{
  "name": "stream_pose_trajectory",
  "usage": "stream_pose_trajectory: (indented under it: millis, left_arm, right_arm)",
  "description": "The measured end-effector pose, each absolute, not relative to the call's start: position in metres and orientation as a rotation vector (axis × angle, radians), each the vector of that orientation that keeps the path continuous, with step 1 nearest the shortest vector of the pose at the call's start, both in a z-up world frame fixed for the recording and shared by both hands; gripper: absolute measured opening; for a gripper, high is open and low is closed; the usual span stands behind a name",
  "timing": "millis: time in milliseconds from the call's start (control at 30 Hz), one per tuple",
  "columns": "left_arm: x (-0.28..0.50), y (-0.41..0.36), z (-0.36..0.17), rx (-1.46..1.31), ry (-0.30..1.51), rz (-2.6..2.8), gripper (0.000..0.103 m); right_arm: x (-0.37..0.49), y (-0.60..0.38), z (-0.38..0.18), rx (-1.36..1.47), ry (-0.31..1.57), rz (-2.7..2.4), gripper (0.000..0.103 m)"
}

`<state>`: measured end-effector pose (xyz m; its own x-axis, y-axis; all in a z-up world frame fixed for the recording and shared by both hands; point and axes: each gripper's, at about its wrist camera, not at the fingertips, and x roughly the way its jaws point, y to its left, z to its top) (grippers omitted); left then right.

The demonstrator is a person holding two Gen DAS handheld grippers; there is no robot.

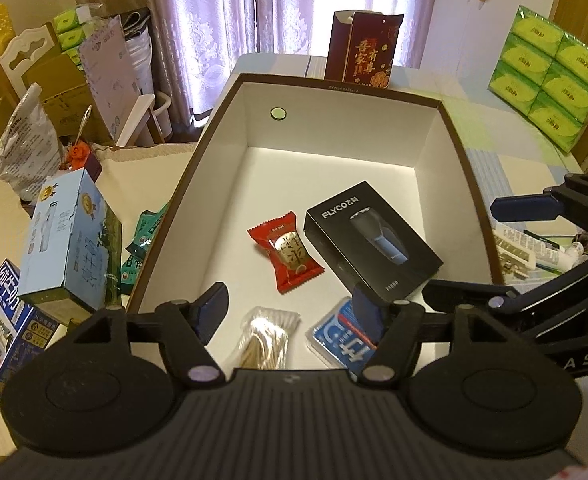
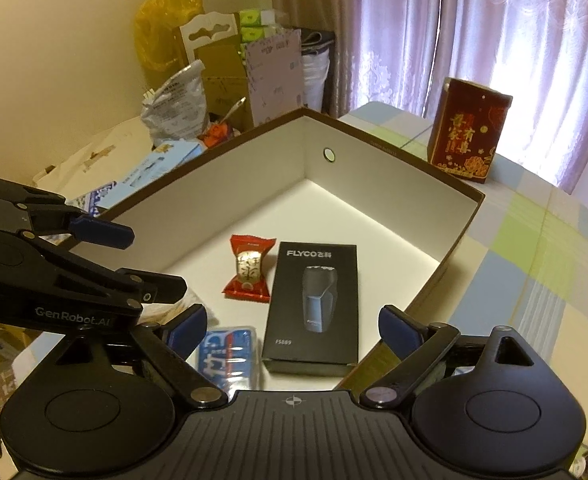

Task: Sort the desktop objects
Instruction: 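Open the left tool to drop the candy while the right tool releases the FLYCO box, then withdraw both tools from the box toward the hair clip and plastic cup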

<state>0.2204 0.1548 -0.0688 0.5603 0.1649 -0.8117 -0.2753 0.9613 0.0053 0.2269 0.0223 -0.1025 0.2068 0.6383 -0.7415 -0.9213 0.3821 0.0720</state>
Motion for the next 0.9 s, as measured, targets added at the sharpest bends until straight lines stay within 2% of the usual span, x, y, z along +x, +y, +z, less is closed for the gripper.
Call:
stream_pose_trajectory:
  millis: [400,900]
  left_arm:
    - [0.165,0.119,-0.04,-0.15,0.893,0.297,0.077]
    - [0.119,0.057,-0.029,-0.165,0.899,0.301,0.079]
  right_arm:
    - [0.19,-0.031,-0.083,-0.422,0.733,1.181,0.095]
    - [0.177,-0.113,-0.075,-0.388,0.795,1.227,0.095]
